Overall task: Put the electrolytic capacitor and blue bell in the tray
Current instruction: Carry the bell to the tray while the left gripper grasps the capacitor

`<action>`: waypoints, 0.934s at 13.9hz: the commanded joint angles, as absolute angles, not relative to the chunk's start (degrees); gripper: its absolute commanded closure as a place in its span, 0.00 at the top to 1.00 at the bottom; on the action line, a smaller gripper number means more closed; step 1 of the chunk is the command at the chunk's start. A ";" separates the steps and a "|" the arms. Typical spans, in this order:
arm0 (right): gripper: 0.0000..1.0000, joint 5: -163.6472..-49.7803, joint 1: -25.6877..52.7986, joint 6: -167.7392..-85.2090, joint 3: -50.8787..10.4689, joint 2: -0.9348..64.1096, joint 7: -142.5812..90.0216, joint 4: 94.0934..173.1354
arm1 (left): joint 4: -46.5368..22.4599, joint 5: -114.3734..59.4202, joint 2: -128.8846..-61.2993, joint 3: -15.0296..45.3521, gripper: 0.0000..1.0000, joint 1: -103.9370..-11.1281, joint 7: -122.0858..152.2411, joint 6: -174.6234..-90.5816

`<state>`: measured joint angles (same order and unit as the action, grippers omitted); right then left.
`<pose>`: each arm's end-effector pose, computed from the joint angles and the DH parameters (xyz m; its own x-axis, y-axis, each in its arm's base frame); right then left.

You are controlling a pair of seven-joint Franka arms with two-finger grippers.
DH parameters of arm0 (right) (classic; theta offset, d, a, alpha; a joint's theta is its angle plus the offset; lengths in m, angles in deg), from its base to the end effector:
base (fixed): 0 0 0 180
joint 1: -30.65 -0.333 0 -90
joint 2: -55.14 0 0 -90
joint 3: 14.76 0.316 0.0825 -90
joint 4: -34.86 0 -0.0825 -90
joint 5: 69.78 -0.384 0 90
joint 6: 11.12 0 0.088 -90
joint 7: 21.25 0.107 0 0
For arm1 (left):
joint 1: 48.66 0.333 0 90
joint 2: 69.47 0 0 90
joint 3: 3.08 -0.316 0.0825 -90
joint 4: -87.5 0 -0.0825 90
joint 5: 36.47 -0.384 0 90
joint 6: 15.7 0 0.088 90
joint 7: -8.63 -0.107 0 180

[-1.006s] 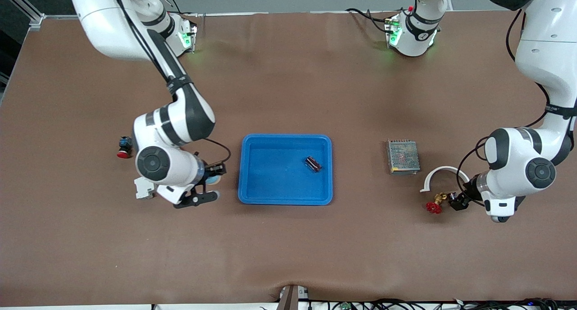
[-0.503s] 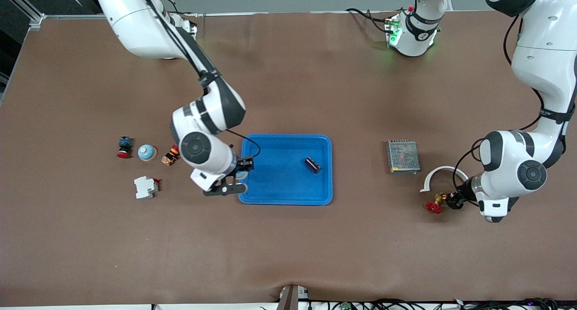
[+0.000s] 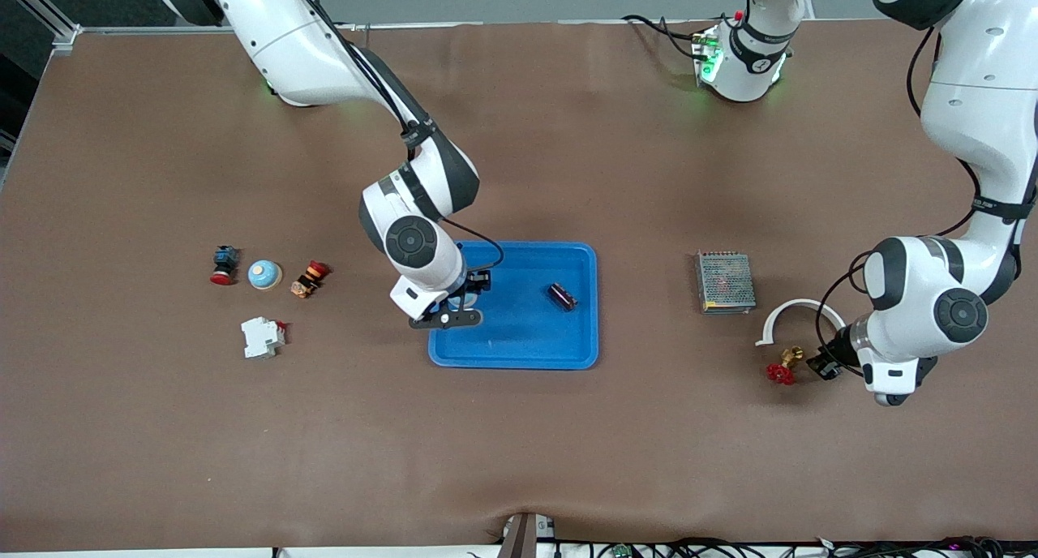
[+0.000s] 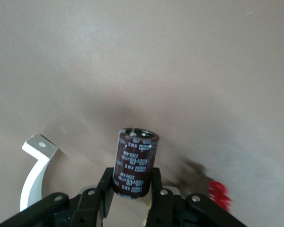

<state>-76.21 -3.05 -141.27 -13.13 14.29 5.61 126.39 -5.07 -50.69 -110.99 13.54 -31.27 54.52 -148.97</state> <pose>0.5646 0.4006 0.2102 0.9940 0.0699 -0.0841 0.0640 -0.9954 -0.0708 0.6931 0.0397 0.2151 0.7538 0.6570 0.0113 0.6567 -0.7539 0.0218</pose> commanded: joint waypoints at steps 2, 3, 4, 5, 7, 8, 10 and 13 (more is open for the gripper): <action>0.53 -75.40 -5.55 -143.57 -13.79 14.80 8.02 129.07 | -5.31 -51.85 -104.47 16.60 0.00 -33.10 54.07 -144.91; 0.53 -75.40 -5.64 -143.57 -13.79 14.80 8.19 129.42 | -5.31 -51.85 -103.76 18.00 0.00 -33.45 54.15 -144.55; 0.53 -75.40 -5.99 -143.74 -13.79 14.71 8.28 129.60 | -5.23 -51.76 -103.49 19.24 0.00 -33.89 54.42 -144.46; 0.53 -75.40 -6.26 -144.27 -13.79 14.45 8.28 129.86 | -4.79 -51.24 -103.48 20.38 0.00 -35.11 55.03 -144.29; 0.53 -75.40 -6.96 -146.37 -13.79 14.01 8.28 130.91 | -4.35 -51.15 -103.57 20.57 0.00 -38.36 60.19 -144.20; 0.53 -75.40 -7.14 -147.16 -13.79 13.92 8.46 131.36 | -4.09 -51.15 -103.57 20.57 0.00 -40.12 63.52 -144.20; 0.56 -75.40 -7.40 -147.26 -13.79 13.83 9.68 131.36 | -3.12 -51.15 -104.18 20.57 0.00 -44.24 71.17 -144.20; 0.56 -75.40 -7.66 -147.26 -13.79 13.74 9.78 131.36 | -1.54 -51.50 -106.29 20.57 0.00 -49.78 81.81 -144.46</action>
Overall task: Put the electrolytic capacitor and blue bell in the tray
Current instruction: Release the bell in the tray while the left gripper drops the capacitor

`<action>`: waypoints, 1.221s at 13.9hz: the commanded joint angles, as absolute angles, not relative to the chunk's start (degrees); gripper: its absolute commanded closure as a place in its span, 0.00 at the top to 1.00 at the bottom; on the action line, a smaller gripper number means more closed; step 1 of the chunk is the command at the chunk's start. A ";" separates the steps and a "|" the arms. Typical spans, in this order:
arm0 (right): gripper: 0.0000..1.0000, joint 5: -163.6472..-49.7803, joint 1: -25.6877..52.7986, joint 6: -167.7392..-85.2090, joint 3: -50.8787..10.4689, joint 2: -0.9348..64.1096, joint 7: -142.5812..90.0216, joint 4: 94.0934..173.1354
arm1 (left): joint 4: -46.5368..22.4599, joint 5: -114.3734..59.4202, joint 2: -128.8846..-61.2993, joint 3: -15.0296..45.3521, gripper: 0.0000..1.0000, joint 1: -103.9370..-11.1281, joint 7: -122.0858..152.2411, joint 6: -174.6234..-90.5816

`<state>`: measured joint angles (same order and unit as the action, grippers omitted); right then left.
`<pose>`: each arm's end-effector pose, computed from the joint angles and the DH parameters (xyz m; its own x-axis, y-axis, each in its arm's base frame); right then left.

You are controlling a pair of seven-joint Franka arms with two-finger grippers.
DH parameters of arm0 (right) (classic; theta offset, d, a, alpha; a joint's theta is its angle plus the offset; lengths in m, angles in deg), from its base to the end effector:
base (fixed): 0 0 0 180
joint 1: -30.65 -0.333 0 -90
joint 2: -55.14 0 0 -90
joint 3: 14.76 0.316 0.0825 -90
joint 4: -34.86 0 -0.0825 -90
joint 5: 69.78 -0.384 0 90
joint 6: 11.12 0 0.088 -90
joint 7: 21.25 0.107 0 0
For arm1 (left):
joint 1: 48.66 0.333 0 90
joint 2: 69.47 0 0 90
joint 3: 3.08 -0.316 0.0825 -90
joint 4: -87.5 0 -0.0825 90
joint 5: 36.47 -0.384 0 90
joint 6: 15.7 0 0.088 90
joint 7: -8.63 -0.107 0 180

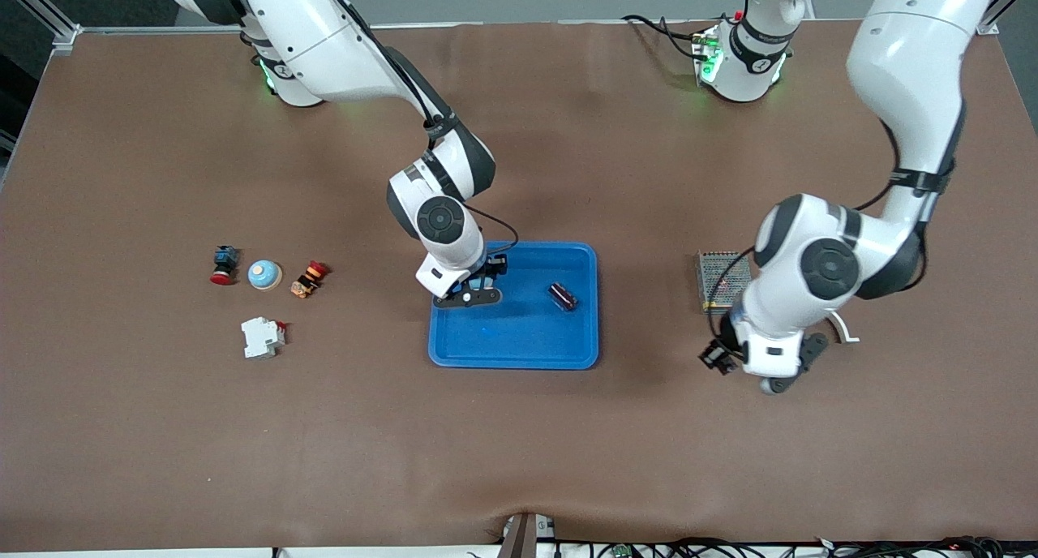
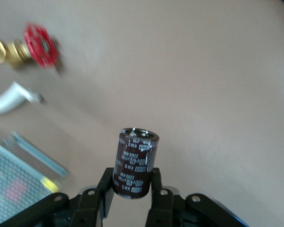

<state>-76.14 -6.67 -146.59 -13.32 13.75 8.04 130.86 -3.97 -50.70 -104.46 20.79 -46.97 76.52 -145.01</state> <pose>0.5273 0.4229 0.1791 0.9937 0.0808 -0.0776 0.0762 -0.9952 -0.0614 0.6670 -0.2186 0.3090 0.7446 0.6673 0.0161 0.6619 -0.7413 0.1111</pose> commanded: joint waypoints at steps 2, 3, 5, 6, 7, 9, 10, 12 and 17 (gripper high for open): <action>0.85 -75.40 -7.84 -147.26 -13.79 13.74 9.78 131.27 | 1.09 -51.59 -108.48 20.13 0.00 -54.17 87.96 -144.72; 1.00 -75.40 -7.76 -147.17 -13.79 13.74 9.78 131.27 | 2.58 -51.59 -109.62 20.04 0.00 -55.94 91.30 -144.81; 1.00 -75.40 -7.75 -146.39 -13.79 14.18 9.60 131.10 | 4.17 -51.50 -111.39 19.95 0.00 -59.01 97.10 -145.60; 1.00 -75.40 -7.75 -146.03 -13.79 14.62 9.51 130.92 | 4.26 -51.41 -112.09 19.95 0.00 -60.07 99.39 -147.08; 1.00 -75.40 -7.75 -144.03 -13.70 15.67 9.43 130.31 | 4.27 -51.41 -112.71 19.95 0.00 -61.04 101.42 -148.75; 1.00 -74.71 -7.41 -135.88 -13.79 19.00 8.90 127.86 | 4.35 -51.41 -114.63 19.86 0.00 -62.80 104.42 -151.83; 1.00 -73.74 -6.97 -131.14 -13.70 20.93 8.81 126.10 | 4.35 -51.32 -115.69 19.86 0.00 -63.24 105.21 -153.85; 1.00 -71.90 -6.79 -124.18 -13.79 25.06 6.28 125.47 | 4.35 -51.41 -117.80 19.60 0.00 -64.47 106.53 -157.10; 1.00 -71.01 -0.91 -113.17 -13.79 34.90 -11.55 128.18 | 4.27 -51.50 -121.59 18.72 0.00 -65.97 108.38 -161.95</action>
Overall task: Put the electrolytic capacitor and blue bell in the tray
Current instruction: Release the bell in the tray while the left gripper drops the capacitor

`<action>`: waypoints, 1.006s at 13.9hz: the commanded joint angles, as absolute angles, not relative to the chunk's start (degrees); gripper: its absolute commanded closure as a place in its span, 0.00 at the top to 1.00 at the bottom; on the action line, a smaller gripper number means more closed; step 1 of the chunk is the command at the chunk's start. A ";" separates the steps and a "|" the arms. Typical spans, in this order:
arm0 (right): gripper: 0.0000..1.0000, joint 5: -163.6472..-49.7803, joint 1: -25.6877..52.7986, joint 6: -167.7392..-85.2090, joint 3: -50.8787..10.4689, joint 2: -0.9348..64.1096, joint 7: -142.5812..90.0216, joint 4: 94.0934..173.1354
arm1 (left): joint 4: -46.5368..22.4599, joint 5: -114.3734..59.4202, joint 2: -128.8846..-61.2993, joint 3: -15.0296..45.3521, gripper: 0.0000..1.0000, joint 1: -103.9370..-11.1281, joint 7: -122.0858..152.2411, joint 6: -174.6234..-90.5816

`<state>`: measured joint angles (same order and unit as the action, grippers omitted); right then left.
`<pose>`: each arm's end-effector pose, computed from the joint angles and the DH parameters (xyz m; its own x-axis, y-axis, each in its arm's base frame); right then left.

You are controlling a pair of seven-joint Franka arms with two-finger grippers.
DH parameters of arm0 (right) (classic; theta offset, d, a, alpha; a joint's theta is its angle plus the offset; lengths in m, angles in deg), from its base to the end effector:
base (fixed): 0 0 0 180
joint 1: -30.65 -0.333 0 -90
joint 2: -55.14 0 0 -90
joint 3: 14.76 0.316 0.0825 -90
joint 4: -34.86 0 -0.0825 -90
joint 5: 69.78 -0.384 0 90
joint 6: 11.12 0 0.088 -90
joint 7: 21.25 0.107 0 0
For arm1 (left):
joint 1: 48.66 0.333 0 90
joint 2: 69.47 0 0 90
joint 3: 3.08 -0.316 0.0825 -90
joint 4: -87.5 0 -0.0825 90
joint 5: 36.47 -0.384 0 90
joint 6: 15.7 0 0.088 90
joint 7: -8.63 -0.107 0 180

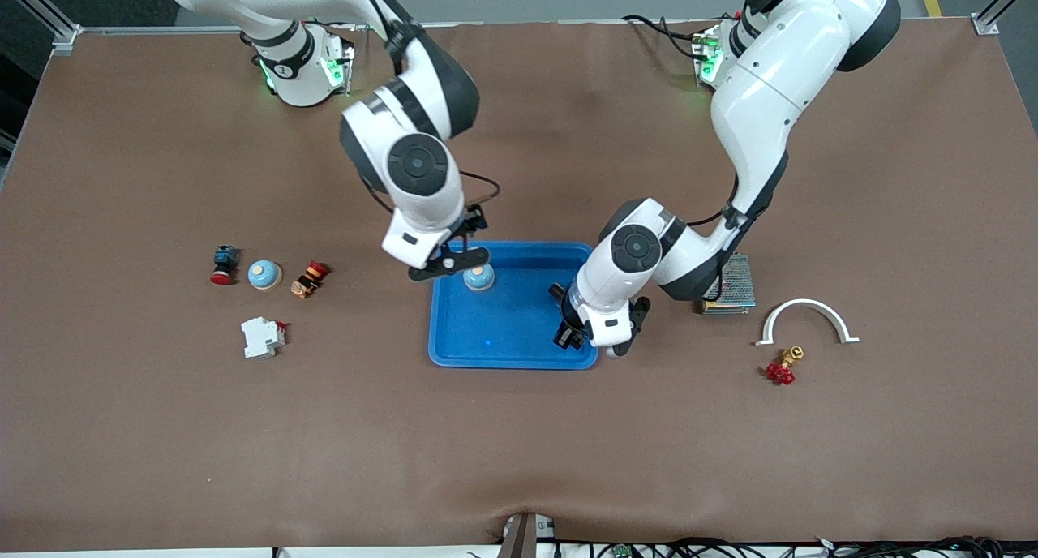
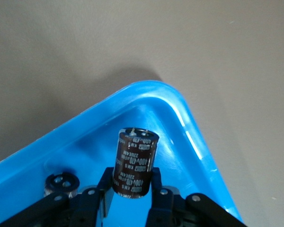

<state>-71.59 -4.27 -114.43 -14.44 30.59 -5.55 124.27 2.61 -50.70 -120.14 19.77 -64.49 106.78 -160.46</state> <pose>0.5357 0.3812 0.3842 0.9299 0.3171 -0.1865 0.3263 -0.9450 0.0200 0.6080 -0.4147 0.1981 0.5316 0.8332 -0.1522 0.8408 -0.4973 0.2138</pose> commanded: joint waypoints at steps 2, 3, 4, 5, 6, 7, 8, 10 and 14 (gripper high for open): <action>1.00 -66.91 1.12 -113.07 -13.79 39.21 -18.75 132.48 | 4.27 -51.24 -121.85 18.63 0.00 -66.24 108.38 -161.95; 1.00 -63.83 1.91 -113.24 -13.79 41.06 -20.87 134.59 | 4.27 -51.15 -121.85 18.46 0.19 -66.15 108.73 -161.95; 1.00 -62.50 3.04 -113.51 -13.70 42.73 -22.98 136.44 | 4.27 -51.32 -121.77 18.46 0.74 -66.24 108.91 -161.95; 1.00 -62.31 4.36 -113.68 -13.79 44.14 -26.14 137.76 | 4.27 -51.50 -121.42 18.37 1.00 -66.24 108.91 -161.95; 1.00 -62.31 6.38 -113.77 -13.70 44.94 -29.65 138.65 | 4.27 -51.41 -120.98 18.37 1.00 -66.15 108.91 -161.87; 1.00 -62.31 8.75 -114.30 -13.70 45.64 -33.77 139.52 | 4.27 -51.41 -120.10 18.37 1.00 -65.89 108.82 -161.52; 1.00 -62.31 11.03 -115.78 -13.70 46.52 -38.08 141.27 | 4.27 -51.41 -118.88 18.37 1.00 -65.45 108.82 -161.08; 1.00 -62.31 15.60 -122.35 -13.70 49.24 -45.21 147.85 | 4.88 -51.58 -115.72 18.37 1.00 -64.92 108.21 -156.53; 1.00 -62.31 22.99 -138.69 -13.70 49.87 -55.42 159.46 | 7.69 -54.73 -109.48 18.46 1.00 -62.46 104.71 -149.83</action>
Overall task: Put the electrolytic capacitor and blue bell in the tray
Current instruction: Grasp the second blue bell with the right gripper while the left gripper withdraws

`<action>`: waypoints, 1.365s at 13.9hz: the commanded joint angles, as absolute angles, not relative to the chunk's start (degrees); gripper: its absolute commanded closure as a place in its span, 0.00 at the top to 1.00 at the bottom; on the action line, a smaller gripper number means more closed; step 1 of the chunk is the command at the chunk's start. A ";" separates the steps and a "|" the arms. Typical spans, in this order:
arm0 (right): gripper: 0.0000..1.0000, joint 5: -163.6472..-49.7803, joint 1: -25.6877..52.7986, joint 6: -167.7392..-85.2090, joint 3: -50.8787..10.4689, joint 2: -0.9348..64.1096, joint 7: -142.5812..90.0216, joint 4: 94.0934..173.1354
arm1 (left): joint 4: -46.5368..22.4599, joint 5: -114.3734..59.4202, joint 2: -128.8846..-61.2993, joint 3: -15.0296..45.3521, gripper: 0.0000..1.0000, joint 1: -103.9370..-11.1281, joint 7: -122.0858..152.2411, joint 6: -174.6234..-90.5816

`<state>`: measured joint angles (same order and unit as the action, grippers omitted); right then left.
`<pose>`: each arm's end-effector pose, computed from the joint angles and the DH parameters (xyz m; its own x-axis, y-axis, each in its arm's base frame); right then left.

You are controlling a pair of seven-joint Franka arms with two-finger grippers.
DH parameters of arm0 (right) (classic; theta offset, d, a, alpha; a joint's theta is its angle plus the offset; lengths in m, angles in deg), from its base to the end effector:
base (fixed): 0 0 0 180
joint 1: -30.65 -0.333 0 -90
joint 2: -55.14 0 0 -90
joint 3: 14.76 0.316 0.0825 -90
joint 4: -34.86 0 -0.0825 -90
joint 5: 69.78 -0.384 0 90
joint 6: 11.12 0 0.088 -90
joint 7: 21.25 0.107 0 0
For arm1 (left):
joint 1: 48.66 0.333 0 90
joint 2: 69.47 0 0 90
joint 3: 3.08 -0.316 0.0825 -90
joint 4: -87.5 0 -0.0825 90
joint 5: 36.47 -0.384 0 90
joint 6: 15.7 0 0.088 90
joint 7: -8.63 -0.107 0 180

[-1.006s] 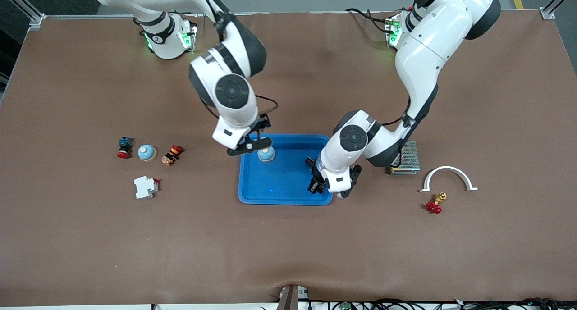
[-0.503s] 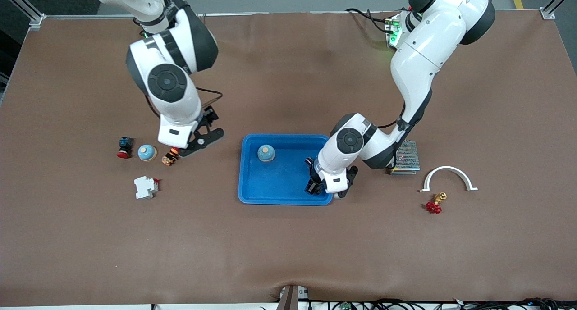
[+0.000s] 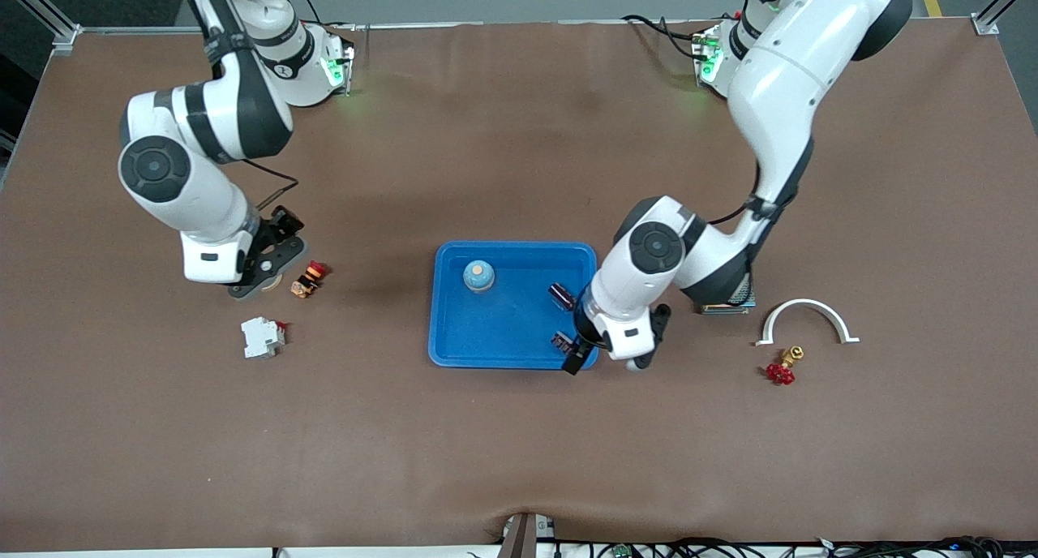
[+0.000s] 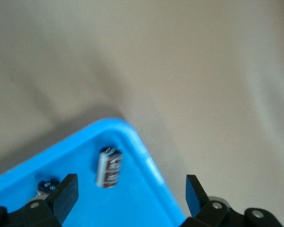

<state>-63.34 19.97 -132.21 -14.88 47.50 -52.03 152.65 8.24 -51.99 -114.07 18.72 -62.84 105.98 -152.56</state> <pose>0.5557 0.0983 0.3667 0.7055 0.6994 -0.1142 0.7066 -0.7065 0.0387 0.6519 -0.3853 0.2990 0.5154 0.8543 -0.0672 0.8327 -0.4808 0.2746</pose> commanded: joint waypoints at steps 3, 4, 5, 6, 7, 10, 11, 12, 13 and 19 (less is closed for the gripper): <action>1.00 -62.31 27.65 -148.65 -13.70 48.38 -63.06 164.40 | 7.43 -54.49 -104.12 18.90 1.00 -59.21 98.91 -144.58; 1.00 -62.31 28.54 -149.45 -13.70 47.50 -64.39 164.58 | 7.43 -54.57 -102.19 18.72 1.00 -58.77 96.28 -141.51; 1.00 -62.31 29.33 -150.33 -13.70 46.97 -65.53 165.02 | 7.43 -54.49 -100.69 18.63 1.00 -57.55 91.99 -138.78; 1.00 -62.31 29.68 -152.34 -13.70 46.70 -66.50 166.15 | 7.52 -54.40 -99.28 18.63 1.00 -56.14 87.08 -136.84; 1.00 -62.31 29.95 -154.88 -13.70 46.44 -66.86 167.56 | 7.52 -54.31 -98.22 18.89 1.00 -54.39 82.50 -134.99; 1.00 -62.31 30.65 -161.04 -13.70 44.42 -67.13 171.08 | 7.43 -54.31 -94.45 18.90 1.00 -51.04 73.68 -130.59; 1.00 -62.31 31.00 -162.71 -13.70 43.37 -67.82 171.52 | 7.34 -54.31 -93.13 19.07 1.00 -49.38 72.45 -129.53; 1.00 -62.31 31.44 -164.03 -13.70 42.58 -69.22 172.05 | 7.43 -54.31 -92.42 19.16 1.00 -48.23 70.35 -128.39; 1.00 -62.31 32.14 -165.18 -13.70 41.96 -70.11 172.58 | 7.43 -54.14 -91.89 19.07 1.00 -47.61 67.72 -127.86; 1.00 -62.31 33.29 -172.03 -13.70 38.71 -70.64 175.57 | 7.52 -51.68 -87.23 19.16 1.00 -41.11 53.73 -121.61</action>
<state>-63.29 31.56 -168.91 -14.76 39.24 -70.13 173.65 8.97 -53.18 -90.15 18.62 -43.46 57.88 -122.89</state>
